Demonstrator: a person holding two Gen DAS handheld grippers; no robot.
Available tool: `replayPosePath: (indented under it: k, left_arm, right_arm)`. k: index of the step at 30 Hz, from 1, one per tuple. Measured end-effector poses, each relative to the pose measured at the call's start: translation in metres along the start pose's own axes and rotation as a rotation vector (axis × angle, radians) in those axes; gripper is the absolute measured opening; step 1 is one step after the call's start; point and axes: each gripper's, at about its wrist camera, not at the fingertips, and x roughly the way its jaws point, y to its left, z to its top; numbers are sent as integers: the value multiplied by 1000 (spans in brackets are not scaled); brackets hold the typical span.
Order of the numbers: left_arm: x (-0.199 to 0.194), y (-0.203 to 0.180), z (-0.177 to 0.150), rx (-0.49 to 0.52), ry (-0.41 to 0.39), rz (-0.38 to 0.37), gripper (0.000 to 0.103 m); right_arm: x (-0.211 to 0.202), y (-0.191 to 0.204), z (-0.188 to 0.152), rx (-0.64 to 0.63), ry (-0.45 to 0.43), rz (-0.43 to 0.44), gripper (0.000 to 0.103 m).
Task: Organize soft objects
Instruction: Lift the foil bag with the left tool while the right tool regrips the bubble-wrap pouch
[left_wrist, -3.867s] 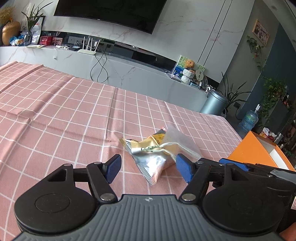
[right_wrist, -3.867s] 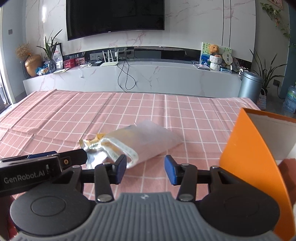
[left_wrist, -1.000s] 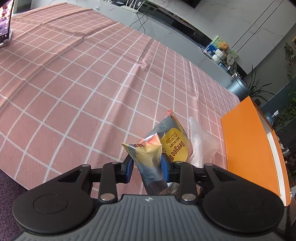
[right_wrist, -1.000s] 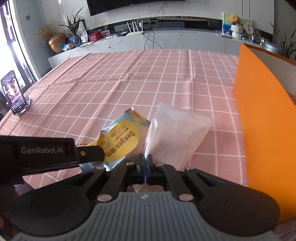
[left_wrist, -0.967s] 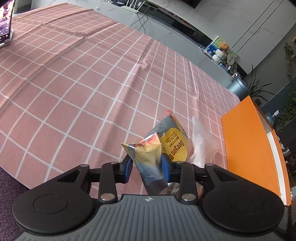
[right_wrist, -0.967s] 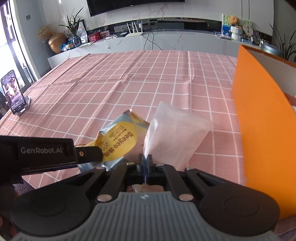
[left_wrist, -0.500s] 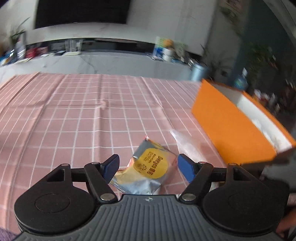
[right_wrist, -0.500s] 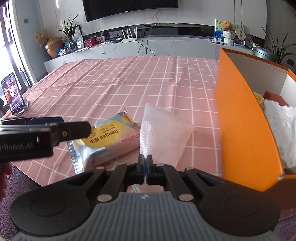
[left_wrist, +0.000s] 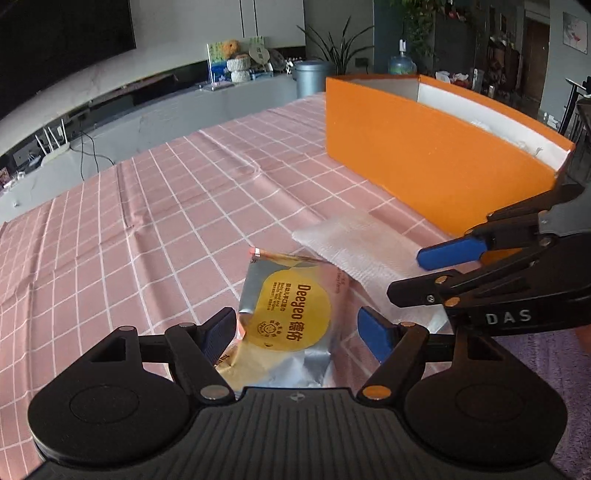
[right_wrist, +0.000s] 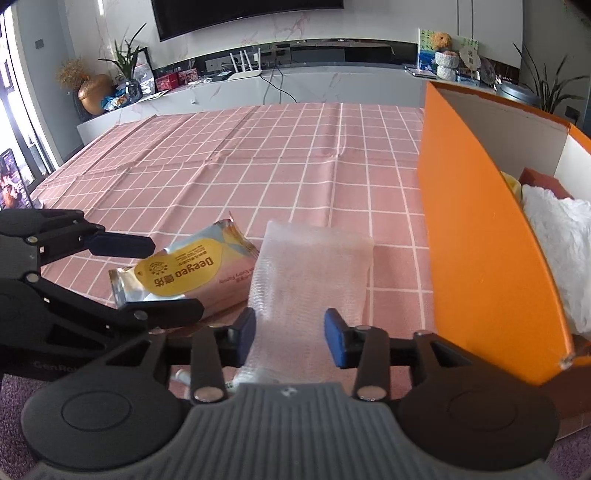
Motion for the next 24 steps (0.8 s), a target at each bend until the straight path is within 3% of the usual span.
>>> replayPosePath:
  k: [2, 9, 14, 20, 21, 23, 24]
  left_arm:
    - [5, 3, -1, -7, 12, 6, 88]
    - [15, 13, -5, -54, 24, -15, 87]
    - [15, 16, -7, -87, 17, -23, 82]
    - [11, 9, -10, -130, 9, 21, 73]
    - [10, 9, -10, -152, 8, 30, 72]
    - [9, 11, -10, -199, 8, 46, 70]
    - [9, 12, -10, -218, 6, 52, 69]
  right_arm:
    - [5, -4, 0, 14, 14, -17, 51]
    - [17, -10, 0, 38, 26, -23, 56]
    - [20, -5, -4, -17, 8, -76, 64]
    - [22, -4, -4, -23, 5, -103, 63]
    - [22, -4, -4, -24, 4, -109, 61]
    - [21, -1, -4, -40, -6, -136, 38]
    - [21, 0, -4, -51, -10, -137, 33]
